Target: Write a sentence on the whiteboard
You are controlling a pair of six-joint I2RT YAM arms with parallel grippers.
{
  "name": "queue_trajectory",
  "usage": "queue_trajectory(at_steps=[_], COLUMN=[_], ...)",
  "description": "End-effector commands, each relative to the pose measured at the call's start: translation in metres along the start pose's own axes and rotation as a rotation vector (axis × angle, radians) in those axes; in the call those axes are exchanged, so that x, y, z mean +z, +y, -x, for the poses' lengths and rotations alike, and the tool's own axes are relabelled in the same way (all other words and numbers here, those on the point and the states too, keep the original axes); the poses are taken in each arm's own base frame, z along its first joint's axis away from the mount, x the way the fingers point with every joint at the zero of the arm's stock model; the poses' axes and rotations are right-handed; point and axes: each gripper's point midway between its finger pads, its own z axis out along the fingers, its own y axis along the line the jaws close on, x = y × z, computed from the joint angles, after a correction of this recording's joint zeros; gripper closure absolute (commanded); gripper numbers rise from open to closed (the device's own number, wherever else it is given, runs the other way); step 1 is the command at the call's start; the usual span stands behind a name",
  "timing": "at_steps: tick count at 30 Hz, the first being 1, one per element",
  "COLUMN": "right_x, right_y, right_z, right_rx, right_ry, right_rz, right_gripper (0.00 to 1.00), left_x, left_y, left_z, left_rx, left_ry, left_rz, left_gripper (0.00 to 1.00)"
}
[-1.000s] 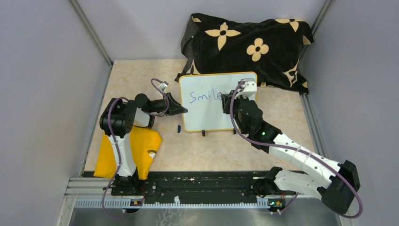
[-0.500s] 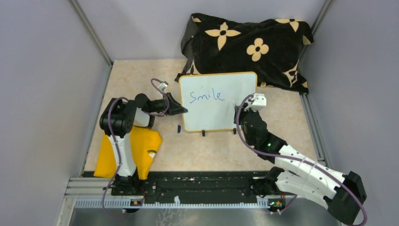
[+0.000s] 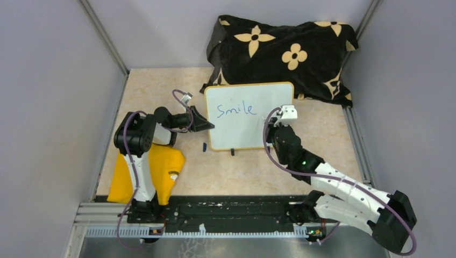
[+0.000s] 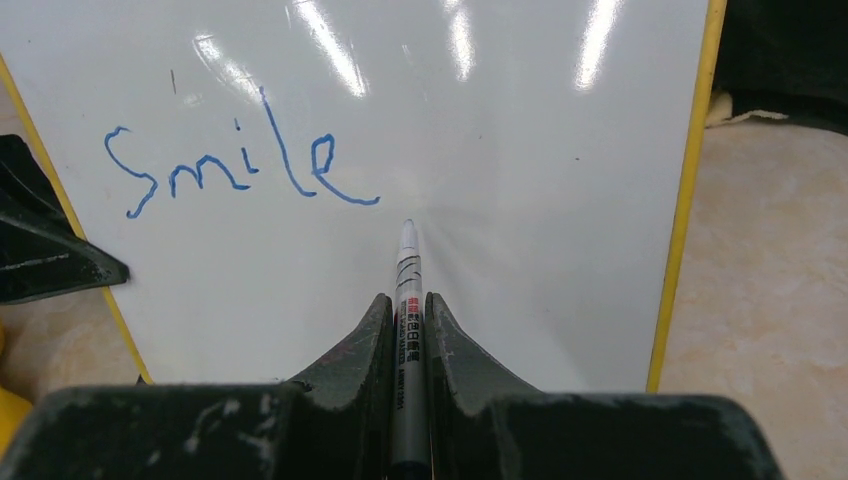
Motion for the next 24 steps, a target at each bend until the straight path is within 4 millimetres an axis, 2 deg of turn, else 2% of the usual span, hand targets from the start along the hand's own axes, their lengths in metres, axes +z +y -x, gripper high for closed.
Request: queue_trajectory(at_steps=[1,24], right_x=[0.004,0.025], right_y=[0.019,0.016], right_z=[0.036,0.033], right_rx=[0.014,-0.006], right_ry=[-0.067,-0.041], right_rz=[0.057,-0.03], right_gripper=[1.0,1.0], left_x=[0.004,0.004], left_y=[-0.01,-0.009], left_z=[0.002,0.001], left_rx=[0.184,0.179], left_ry=[-0.022,-0.021], left_rz=[-0.059,-0.059], left_gripper=[1.0,1.0])
